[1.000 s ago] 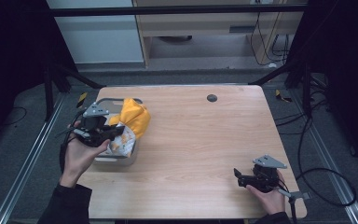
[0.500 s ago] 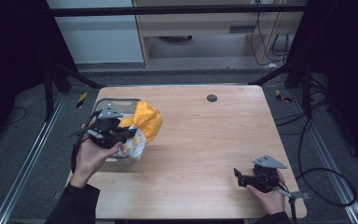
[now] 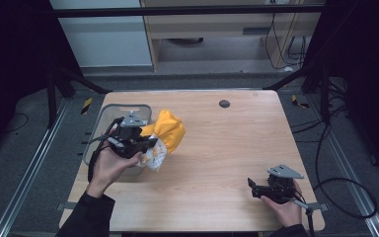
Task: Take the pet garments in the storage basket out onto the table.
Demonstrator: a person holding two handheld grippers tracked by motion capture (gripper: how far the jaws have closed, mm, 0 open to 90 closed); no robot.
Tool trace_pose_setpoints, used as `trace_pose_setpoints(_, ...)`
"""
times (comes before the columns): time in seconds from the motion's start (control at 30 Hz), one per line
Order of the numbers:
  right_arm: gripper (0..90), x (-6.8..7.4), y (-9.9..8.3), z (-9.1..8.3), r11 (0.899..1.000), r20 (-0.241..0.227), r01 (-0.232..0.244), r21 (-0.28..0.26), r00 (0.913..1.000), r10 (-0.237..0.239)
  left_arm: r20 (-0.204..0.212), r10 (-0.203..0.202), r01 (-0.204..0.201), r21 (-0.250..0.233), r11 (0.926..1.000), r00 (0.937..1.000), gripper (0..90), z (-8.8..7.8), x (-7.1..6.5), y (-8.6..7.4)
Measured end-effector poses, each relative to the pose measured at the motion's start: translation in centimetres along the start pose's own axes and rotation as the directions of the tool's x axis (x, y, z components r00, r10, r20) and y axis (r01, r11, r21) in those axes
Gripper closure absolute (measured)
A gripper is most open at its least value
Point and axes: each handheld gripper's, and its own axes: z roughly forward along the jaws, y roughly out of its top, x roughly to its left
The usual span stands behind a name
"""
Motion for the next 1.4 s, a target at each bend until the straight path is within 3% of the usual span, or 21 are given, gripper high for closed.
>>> trace_pose_setpoints(0.47,6.7,0.0,0.0,0.0,1.0,0.006,0.006,-0.009,1.0,-0.006,0.043,0.017,-0.018,0.019,0.9997,0.9989,82.3,2.4,-1.4,0.1)
trace_pose_setpoints(1.4,6.5,0.0,-0.1,0.0,1.0,0.012,0.012,-0.008,0.9999,-0.012,0.134,0.039,-0.052,0.089,0.9947,0.9903,82.1,8.3,-4.1,-1.2)
